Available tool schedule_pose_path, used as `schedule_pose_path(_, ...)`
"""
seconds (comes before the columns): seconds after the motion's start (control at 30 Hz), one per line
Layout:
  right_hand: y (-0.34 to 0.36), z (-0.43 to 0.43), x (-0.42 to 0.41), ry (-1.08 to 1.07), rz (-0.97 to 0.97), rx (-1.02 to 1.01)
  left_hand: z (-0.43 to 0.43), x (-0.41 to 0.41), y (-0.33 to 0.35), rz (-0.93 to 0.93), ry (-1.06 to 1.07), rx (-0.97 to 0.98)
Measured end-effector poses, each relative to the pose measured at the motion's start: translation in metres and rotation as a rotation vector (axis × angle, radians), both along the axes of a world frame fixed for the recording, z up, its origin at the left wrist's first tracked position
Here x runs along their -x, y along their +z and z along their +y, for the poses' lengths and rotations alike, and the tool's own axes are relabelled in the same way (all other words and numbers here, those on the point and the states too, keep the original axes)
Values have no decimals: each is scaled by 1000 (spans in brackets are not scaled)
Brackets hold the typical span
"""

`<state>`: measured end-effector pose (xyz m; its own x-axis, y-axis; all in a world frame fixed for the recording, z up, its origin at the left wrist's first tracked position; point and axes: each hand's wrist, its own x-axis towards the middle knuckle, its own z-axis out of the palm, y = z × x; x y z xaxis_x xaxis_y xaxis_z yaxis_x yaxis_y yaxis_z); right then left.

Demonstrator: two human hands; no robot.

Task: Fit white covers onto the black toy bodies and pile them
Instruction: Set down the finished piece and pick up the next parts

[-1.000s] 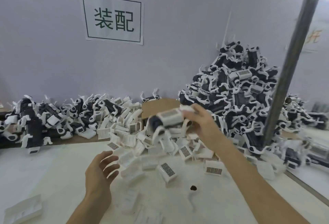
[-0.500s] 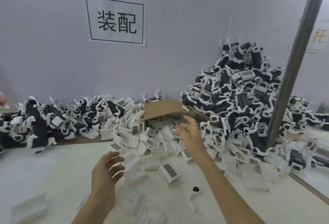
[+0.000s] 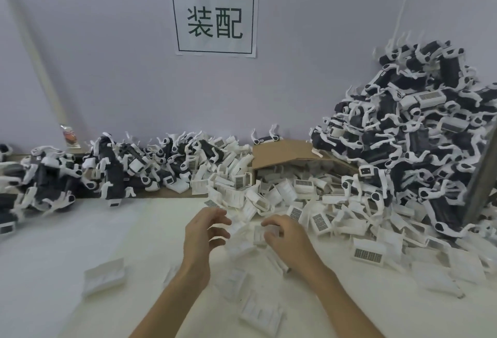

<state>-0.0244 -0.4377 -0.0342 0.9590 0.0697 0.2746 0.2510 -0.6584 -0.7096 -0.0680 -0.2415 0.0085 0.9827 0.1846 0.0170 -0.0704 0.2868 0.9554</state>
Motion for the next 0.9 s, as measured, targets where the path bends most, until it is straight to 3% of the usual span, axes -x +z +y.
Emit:
schedule_pose_path(0.27,-1,-3,1,-20,-141,-6,28,-11,29,-163,-19,-633)
schedule_pose_path(0.5,1,-4,3,-95,-240,12,120,-47,28,10,253,-1432)
schedule_pose_path(0.63,7,-7,5,-124,-257,-21,180,-75,33,109,352,-1556)
schedule_pose_path(0.9,6,-8,8,-162,-191,17,255,-147,46,256,516,-1441)
